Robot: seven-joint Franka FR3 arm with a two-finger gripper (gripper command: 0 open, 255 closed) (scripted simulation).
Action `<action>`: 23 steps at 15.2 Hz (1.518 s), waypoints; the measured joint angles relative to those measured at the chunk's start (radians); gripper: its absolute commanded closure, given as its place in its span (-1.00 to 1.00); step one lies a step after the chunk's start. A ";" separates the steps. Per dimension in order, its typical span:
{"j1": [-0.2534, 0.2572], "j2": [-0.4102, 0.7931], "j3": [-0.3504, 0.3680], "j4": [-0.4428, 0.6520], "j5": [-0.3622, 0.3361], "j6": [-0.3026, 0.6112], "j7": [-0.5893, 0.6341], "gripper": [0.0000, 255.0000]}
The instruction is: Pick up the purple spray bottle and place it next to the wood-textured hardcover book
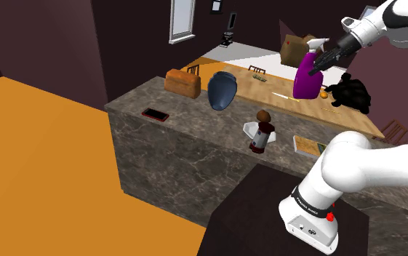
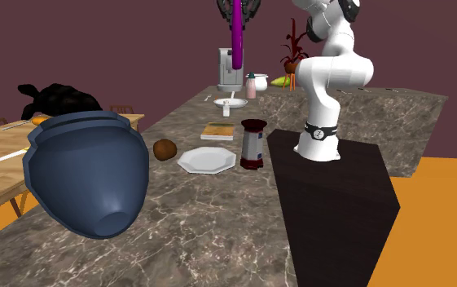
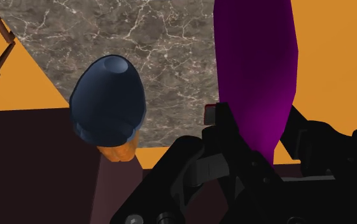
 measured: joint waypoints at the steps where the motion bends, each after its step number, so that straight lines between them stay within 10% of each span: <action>1: -0.013 -0.016 -0.008 0.004 -0.009 -0.022 -0.015 1.00; 23: -0.115 -0.114 -0.141 -0.250 -0.126 0.119 -0.099 1.00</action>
